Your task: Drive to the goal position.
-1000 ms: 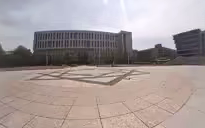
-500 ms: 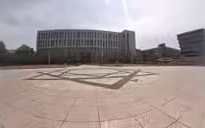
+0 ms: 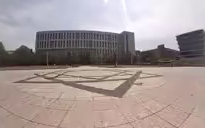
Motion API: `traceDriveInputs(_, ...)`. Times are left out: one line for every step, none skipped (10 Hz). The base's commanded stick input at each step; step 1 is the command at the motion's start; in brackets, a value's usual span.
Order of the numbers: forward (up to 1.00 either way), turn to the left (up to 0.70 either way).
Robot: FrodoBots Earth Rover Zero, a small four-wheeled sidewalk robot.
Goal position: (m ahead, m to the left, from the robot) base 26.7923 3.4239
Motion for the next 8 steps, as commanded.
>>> traceDriveInputs(1.0,0.08)
traceDriveInputs(1.0,0.08)
traceDriveInputs(1.0,0.08)
traceDriveInputs(1.0,0.08)
traceDriveInputs(1.0,0.22)
traceDriveInputs(1.0,0.25)
traceDriveInputs(1.0,0.2)
traceDriveInputs(1.0,0.16)
